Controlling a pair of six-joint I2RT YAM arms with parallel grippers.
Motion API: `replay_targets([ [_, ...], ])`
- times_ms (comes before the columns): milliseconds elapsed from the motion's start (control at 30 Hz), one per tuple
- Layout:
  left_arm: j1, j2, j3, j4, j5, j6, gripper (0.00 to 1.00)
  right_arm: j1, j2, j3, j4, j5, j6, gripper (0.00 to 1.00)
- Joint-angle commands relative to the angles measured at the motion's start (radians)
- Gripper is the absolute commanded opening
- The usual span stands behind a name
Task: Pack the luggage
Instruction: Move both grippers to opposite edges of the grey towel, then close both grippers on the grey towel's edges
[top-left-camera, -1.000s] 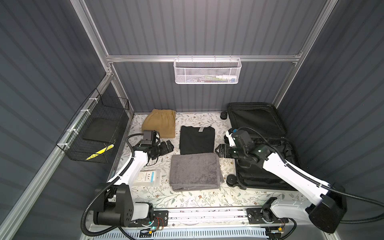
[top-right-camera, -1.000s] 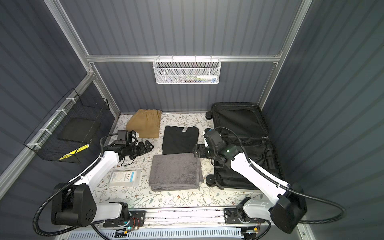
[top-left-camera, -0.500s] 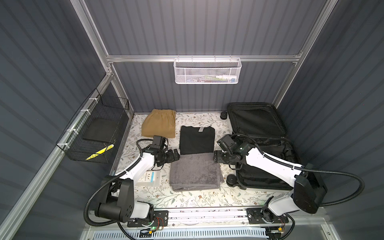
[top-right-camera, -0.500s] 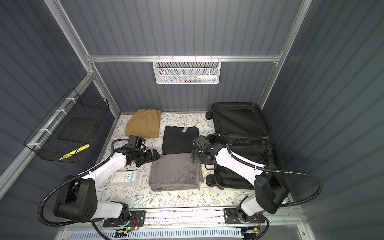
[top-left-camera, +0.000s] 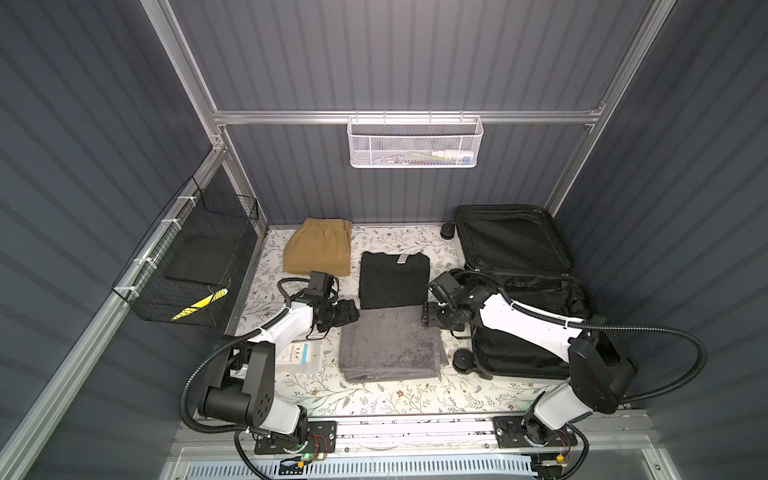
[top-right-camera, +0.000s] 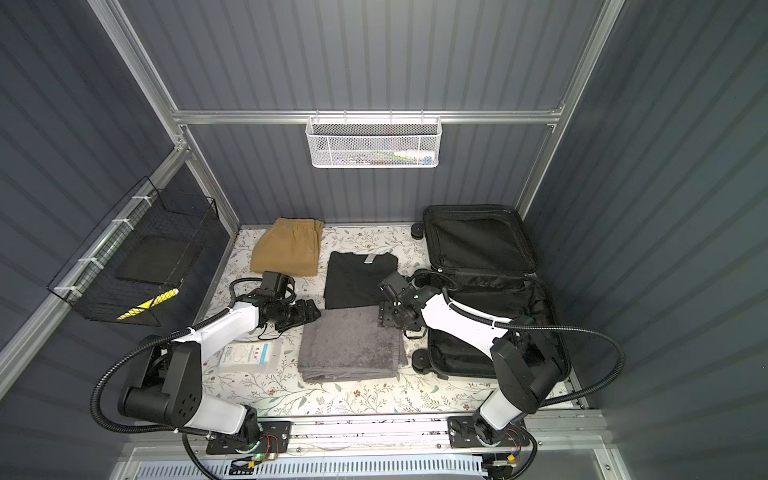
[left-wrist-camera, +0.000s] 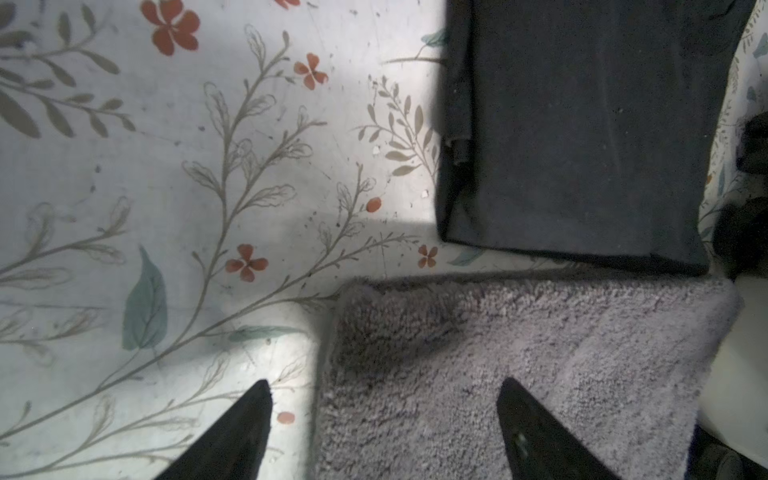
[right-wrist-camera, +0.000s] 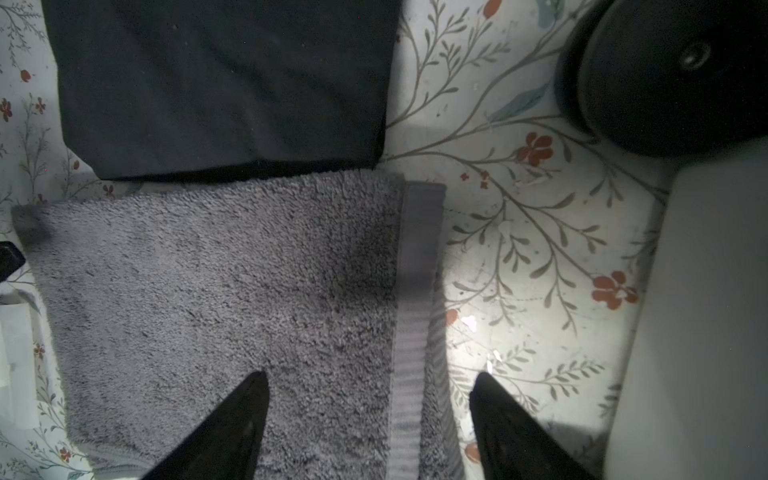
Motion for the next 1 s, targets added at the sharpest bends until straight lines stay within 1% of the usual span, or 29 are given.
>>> replay_targets([
  [0,-0.011,0.021,-0.009,0.018,0.027,0.01,0.84,0.006,0.01,0.002,0.018,-0.014,0.017,0.78],
  [333,-0.024,0.051,-0.031,0.058,0.036,-0.013,0.84,0.005,0.04,-0.007,0.033,-0.011,0.022,0.79],
  [500,-0.032,0.072,-0.052,0.095,0.053,-0.043,0.79,0.006,0.056,-0.013,0.042,-0.014,0.023,0.8],
  [600,-0.034,0.08,-0.06,0.111,0.055,-0.056,0.72,0.005,0.062,-0.018,0.049,-0.017,0.025,0.8],
  [733,-0.034,0.086,-0.059,0.113,0.041,-0.066,0.59,0.005,0.067,-0.016,0.053,-0.02,0.023,0.8],
  [833,-0.034,0.084,-0.051,0.102,0.019,-0.073,0.48,0.005,0.07,-0.013,0.052,-0.018,0.022,0.81],
  [967,-0.034,0.072,-0.028,0.067,-0.023,-0.07,0.28,0.008,0.079,-0.008,0.051,-0.018,0.022,0.81],
])
